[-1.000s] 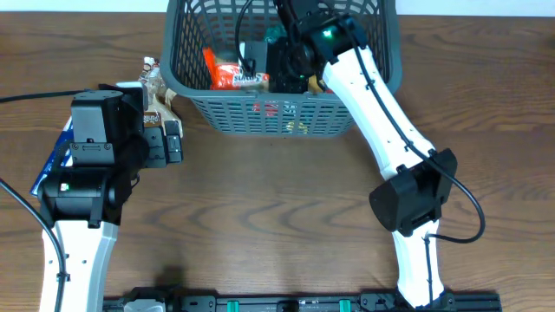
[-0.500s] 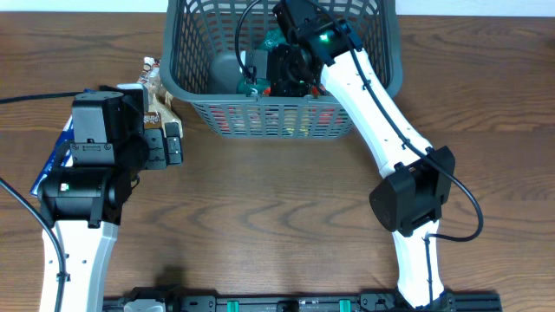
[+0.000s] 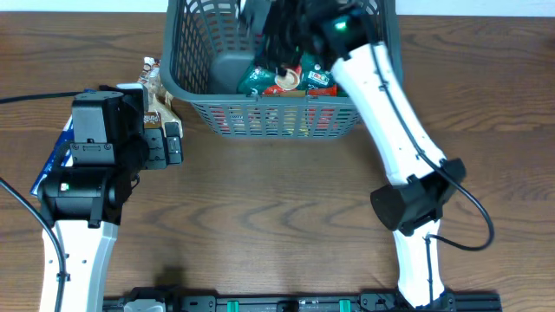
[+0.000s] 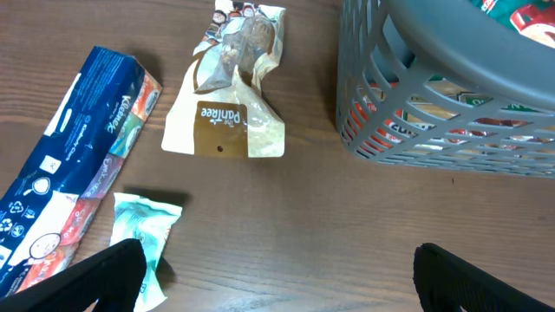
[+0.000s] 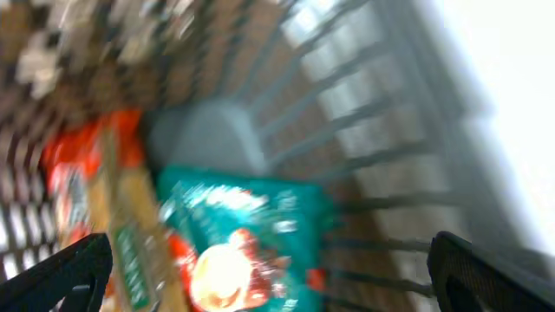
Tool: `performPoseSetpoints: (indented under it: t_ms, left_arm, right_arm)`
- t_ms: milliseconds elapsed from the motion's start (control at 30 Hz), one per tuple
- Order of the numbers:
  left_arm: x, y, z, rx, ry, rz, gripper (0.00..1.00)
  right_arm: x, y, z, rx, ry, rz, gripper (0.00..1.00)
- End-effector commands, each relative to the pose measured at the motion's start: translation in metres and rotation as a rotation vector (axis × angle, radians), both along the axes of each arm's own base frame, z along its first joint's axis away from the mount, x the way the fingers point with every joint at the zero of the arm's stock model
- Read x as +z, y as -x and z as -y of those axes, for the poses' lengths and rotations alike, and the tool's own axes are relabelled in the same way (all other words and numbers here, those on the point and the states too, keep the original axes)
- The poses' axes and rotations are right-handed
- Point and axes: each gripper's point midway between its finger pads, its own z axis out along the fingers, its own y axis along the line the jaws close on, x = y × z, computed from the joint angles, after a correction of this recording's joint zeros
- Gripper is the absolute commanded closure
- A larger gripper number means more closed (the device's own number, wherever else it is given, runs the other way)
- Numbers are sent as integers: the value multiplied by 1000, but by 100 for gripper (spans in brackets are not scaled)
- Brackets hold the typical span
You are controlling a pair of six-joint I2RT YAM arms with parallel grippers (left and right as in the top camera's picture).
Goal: Pack container
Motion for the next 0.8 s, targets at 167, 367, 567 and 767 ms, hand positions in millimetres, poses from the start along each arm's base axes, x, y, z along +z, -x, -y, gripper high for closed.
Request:
performPoseSetpoints:
  t_ms: [167, 367, 567, 767]
  left_arm:
    - [72, -4, -9, 44, -16, 104, 1]
    - [141, -28, -39, 130, -50, 136, 2]
    - [123, -84, -79, 142, -47, 47, 2]
    - [54, -123, -83, 4, -29, -114, 1]
  right_arm:
    - [141, 11, 169, -574, -393, 45, 1]
    - [111, 37, 262, -803, -329, -97, 1]
    - [83, 53, 309, -927, -287, -209, 1]
    - [80, 57, 316, -932, -268, -221, 1]
